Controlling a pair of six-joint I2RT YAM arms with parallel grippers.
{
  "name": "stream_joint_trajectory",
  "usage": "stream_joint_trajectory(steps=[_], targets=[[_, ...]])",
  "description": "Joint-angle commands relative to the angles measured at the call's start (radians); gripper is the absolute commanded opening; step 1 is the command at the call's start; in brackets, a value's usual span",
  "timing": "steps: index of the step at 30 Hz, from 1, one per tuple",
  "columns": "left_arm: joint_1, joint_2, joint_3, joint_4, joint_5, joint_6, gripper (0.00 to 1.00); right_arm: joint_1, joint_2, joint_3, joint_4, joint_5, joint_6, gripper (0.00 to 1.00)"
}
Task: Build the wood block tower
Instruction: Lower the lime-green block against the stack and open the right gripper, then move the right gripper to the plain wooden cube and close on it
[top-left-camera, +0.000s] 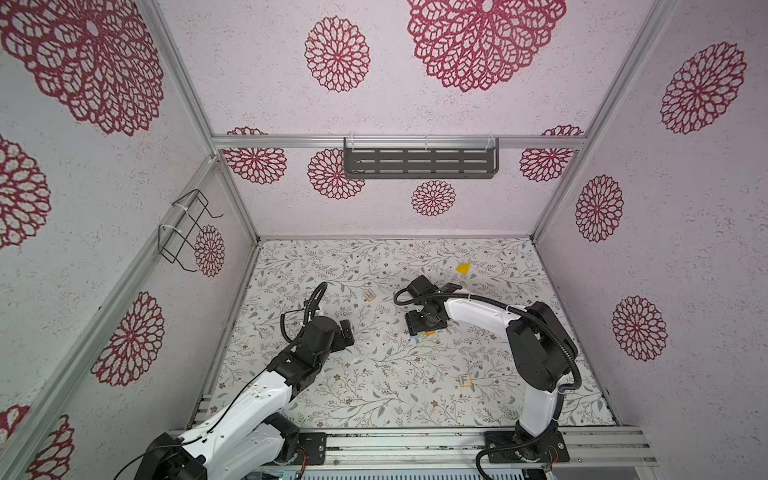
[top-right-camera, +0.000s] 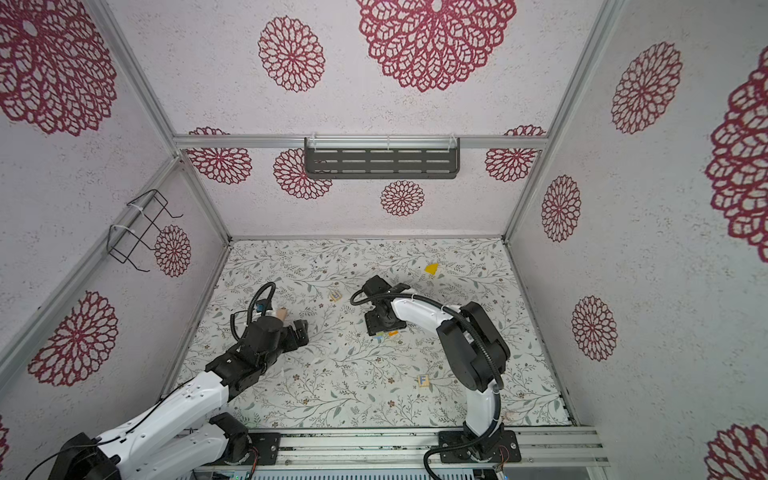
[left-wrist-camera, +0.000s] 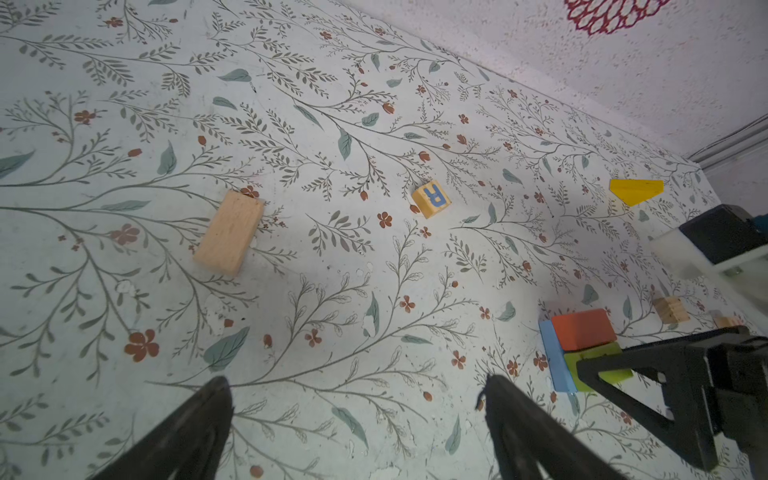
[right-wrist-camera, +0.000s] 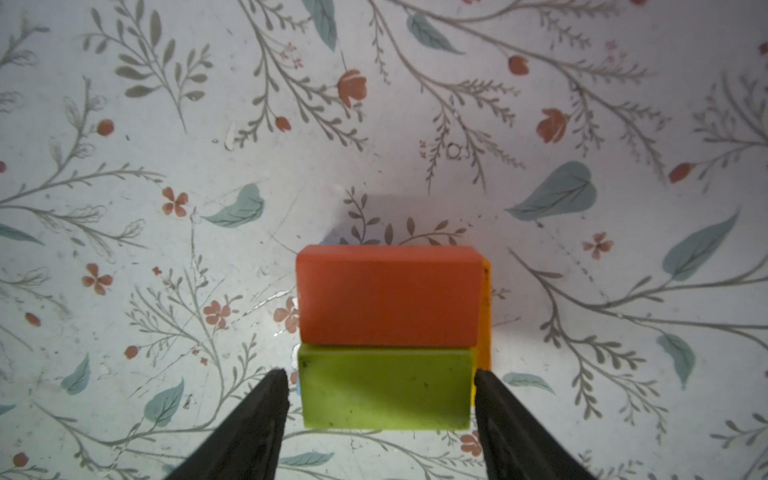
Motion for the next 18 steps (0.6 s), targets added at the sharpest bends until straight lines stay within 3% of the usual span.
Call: stream_joint_trajectory(steps=[1, 10, 18], targets=[[0.010, -0.028, 0.022, -0.017, -0.006, -0.012, 0.97, -0.006, -0.046, -0.003, -0.014, 0.012, -0.003, 0.75], [0.010, -0.001, 0.107, -0.109, 0.010, 0.005, 0.97, -0.033, -0.211, -0.048, -0.065, 0.059, -0.002, 0.75], [-0.031, 0.083, 0.216, -0.181, 0.068, -0.011, 0.97, -0.149, -0.496, -0.286, -0.052, 0.057, 0.027, 0.70]])
